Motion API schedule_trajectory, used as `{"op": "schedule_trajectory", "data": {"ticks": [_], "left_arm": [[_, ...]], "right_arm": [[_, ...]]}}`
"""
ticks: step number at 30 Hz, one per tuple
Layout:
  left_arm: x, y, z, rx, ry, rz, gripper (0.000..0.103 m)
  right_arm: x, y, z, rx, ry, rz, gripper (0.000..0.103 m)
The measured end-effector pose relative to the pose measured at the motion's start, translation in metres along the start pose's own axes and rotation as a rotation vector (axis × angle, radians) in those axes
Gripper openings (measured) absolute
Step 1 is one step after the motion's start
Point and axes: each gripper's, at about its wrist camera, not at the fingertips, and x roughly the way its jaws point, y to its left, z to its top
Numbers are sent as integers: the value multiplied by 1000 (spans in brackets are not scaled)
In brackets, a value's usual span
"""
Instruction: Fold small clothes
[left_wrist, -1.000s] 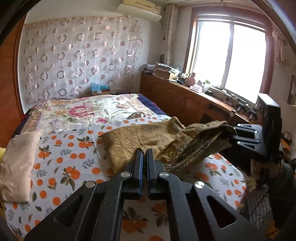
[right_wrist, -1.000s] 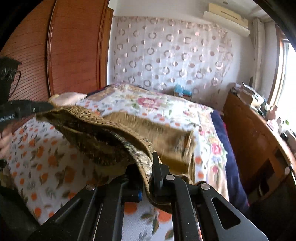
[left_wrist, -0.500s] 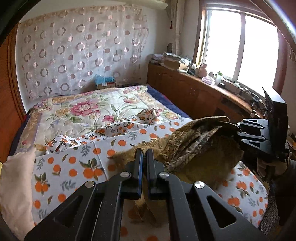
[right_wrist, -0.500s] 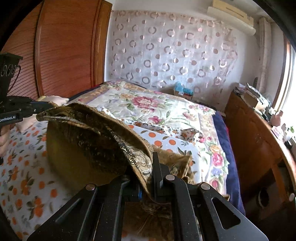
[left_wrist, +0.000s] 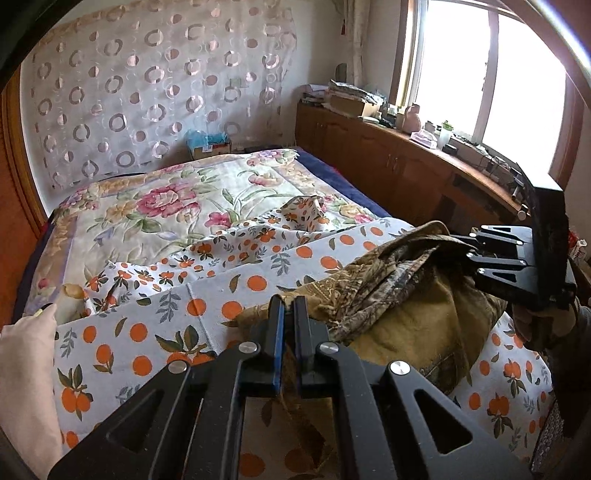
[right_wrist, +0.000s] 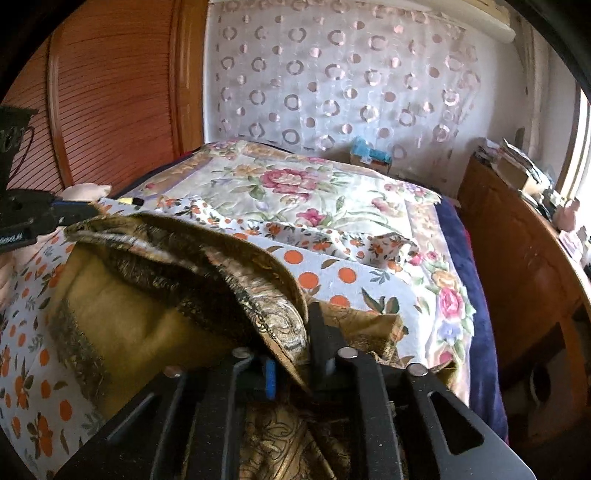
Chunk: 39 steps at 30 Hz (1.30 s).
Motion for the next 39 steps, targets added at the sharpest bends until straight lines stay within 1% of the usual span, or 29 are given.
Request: {"op": "schedule_trajectory", "data": {"ticks": [1, 2, 3, 4, 6, 8, 9, 11, 15, 17, 21, 24, 26, 30, 33, 34, 36, 38, 39], "left_arm": [[-2, 0, 0, 4, -2, -1, 9], [-4, -1, 0, 10, -8, 1, 18], [-6, -2, 0, 16, -16, 14, 36], [-10, -2, 0, 22, -29, 25, 42], [-17, -2, 0, 29, -47, 22, 50], [-19, 0, 0, 27, -49, 17, 54], [-19, 0, -1, 29, -48, 20, 54], [-16, 0, -3, 38, -36, 30, 54], [2, 4, -7, 40, 8, 41, 54], [12, 7, -9, 39, 32, 43, 54], [30, 11, -12, 50, 69, 67, 54], [39, 16, -13, 47, 90, 69, 54], [42, 18, -14, 48, 96, 71, 54], [50, 21, -17, 35, 121, 59, 54], [58, 23, -20, 28, 143, 52, 54], [60, 24, -22, 27, 154, 55, 54], [64, 26, -25, 20, 167, 48, 54], [65, 27, -25, 10, 169, 37, 55], [65, 28, -25, 5, 169, 33, 55]], "right_arm": [[0, 0, 2, 0, -1, 2, 18], [-1, 1, 3, -3, -1, 1, 19], [-1, 2, 4, -6, 0, -2, 20], [-1, 2, 6, -10, 2, -3, 21], [1, 3, 8, -16, 6, -7, 24], [1, 4, 10, -18, 4, -18, 33], [1, 3, 12, -18, 2, -19, 35], [0, 1, 15, -13, -9, -21, 47], [-6, -6, 19, 5, -47, -60, 49], [-14, -10, 19, 24, -62, -77, 52], [-34, -8, 11, 35, -68, -87, 56], [-42, -3, -3, 41, -49, -80, 60], [-42, 0, -14, 43, -15, -72, 64], [-33, -6, -30, 63, 64, -100, 64], [-23, -15, -41, 90, 120, -140, 64], [-22, -19, -45, 114, 129, -142, 64], [-21, -24, -48, 163, 140, -112, 65], [-23, -26, -52, 182, 140, -112, 72], [-23, -27, -52, 186, 142, -116, 74]]}}
